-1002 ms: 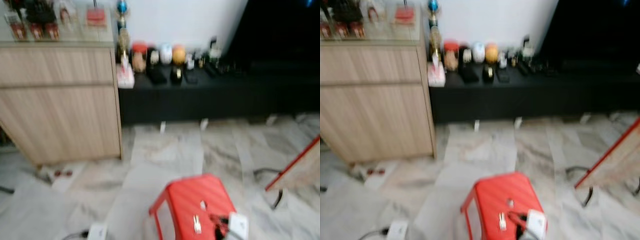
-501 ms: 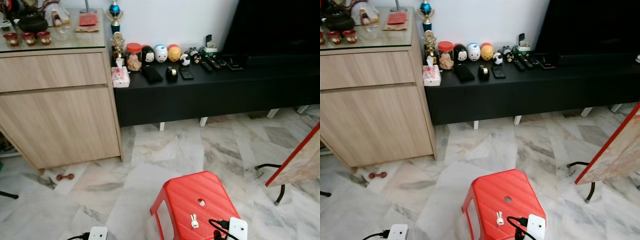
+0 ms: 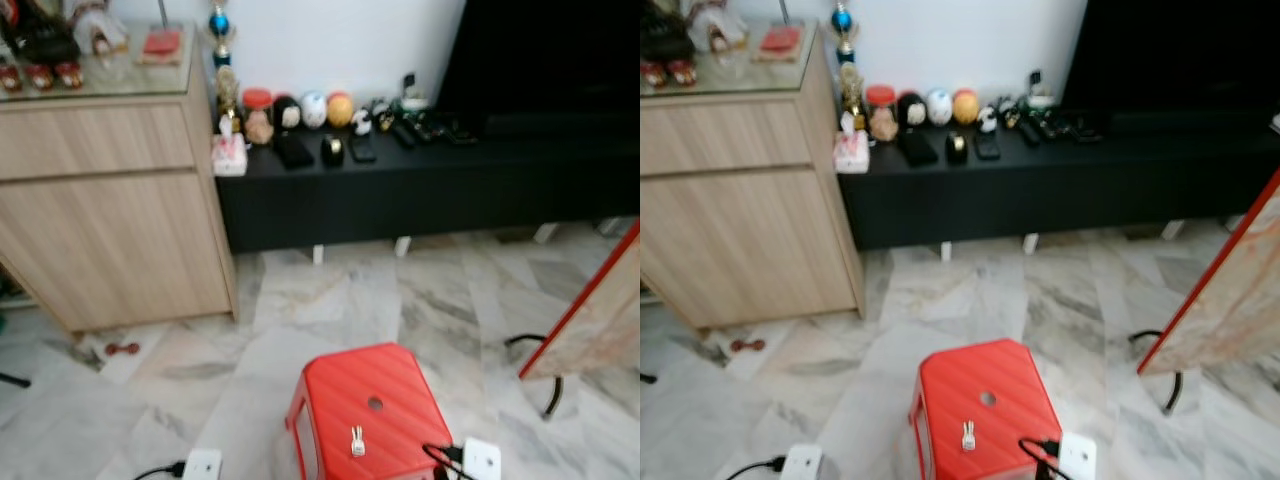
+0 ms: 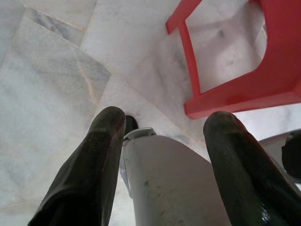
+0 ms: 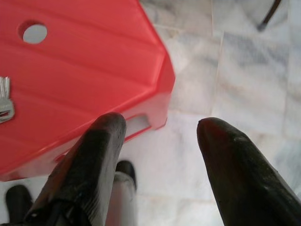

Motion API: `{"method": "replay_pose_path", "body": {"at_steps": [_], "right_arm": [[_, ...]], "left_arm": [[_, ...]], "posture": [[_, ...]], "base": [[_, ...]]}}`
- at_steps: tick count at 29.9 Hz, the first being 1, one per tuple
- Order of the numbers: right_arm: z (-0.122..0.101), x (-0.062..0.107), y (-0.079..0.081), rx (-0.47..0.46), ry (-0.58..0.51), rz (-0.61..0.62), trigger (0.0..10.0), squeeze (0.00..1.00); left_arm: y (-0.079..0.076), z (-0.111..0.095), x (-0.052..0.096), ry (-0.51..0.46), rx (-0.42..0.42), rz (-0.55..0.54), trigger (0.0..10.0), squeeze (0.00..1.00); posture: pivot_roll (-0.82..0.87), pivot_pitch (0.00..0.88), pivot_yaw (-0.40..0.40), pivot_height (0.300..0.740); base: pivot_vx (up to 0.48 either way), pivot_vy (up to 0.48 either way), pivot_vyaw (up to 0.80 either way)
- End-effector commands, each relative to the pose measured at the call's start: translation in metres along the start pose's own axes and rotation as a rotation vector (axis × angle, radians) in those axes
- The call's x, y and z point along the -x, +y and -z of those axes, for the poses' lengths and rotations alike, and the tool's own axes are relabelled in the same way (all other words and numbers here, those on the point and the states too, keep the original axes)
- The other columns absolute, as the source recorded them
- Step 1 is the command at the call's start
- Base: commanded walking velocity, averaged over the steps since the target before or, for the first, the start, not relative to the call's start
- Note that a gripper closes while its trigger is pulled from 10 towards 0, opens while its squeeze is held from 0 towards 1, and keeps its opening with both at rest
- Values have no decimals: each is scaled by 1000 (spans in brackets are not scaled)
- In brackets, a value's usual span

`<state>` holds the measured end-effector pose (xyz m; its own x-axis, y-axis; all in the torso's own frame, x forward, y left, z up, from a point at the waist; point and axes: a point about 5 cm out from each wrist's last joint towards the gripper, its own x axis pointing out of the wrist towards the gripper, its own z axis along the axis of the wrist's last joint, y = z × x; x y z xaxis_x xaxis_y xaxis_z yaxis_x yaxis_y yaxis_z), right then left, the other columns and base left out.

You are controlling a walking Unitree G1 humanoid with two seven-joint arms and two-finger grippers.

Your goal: Hang keys on a hook

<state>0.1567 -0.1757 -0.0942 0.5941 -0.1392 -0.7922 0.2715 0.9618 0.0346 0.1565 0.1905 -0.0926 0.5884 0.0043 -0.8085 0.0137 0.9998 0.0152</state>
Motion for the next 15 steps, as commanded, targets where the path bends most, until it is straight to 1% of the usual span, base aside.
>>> {"method": "replay_pose_path", "body": {"at_steps": [1, 3, 4, 12, 14, 15], "right_arm": [[-4, -1, 6, 28, -15, -33, 10000, 0], [-6, -1, 8, 69, -20, -80, 10000, 0], [-6, -1, 9, 68, -23, -87, 10000, 0], [-7, -1, 9, 74, -27, -91, 10000, 0], [-7, -2, 9, 79, -24, -94, 10000, 0], [-7, -1, 9, 67, -24, -91, 10000, 0]], "left_arm": [[3, 9, 2, 38, -14, -1, 10000, 0], [3, 9, 2, 38, -11, -3, 10000, 0], [3, 9, 2, 38, -11, -3, 10000, 0], [3, 10, 3, 37, -6, -2, 10000, 0], [4, 10, 3, 37, -5, -3, 10000, 0], [4, 10, 3, 37, -5, -3, 10000, 0]], "posture": [[97, 0, -101, 740], [95, 0, -102, 740], [95, 0, -102, 740], [93, 0, -105, 740], [93, 0, -105, 740], [93, 0, -105, 740]], "base": [[0, 0, 0], [0, 0, 0], [0, 0, 0], [0, 0, 800], [0, 0, 550], [0, 0, 0]]}}
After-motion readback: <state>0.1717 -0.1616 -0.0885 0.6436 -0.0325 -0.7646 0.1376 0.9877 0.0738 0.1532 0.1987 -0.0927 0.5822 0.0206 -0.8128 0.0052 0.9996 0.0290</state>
